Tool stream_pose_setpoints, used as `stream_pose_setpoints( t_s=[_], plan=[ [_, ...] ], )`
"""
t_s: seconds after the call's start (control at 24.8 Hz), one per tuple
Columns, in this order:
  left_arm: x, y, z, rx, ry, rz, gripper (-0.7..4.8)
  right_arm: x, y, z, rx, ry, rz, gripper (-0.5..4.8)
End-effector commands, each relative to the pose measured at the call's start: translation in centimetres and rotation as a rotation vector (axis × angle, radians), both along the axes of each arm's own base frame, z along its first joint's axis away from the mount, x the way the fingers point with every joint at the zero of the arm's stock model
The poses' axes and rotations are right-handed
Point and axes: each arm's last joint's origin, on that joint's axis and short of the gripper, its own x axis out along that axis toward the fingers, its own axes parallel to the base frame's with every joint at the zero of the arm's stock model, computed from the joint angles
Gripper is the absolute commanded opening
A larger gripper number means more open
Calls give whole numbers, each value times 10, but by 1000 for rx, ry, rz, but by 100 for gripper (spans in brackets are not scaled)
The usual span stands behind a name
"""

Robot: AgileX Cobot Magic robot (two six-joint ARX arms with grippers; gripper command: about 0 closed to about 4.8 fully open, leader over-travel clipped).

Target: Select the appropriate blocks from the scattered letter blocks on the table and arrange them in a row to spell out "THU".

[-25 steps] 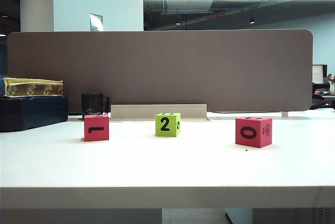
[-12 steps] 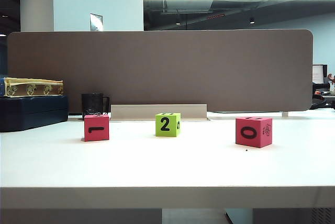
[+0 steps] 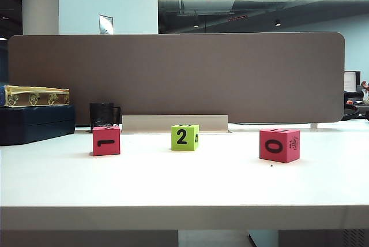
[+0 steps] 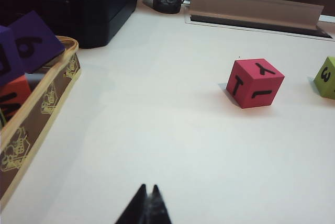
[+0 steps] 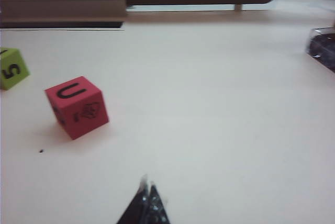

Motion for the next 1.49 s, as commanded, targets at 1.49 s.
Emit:
stream_pose_setpoints(
  t_s=[1.49],
  plan=[
    [36,-7,160,-257,54,-264,-5,20,10,198,301,-28,256,-5]
  ],
)
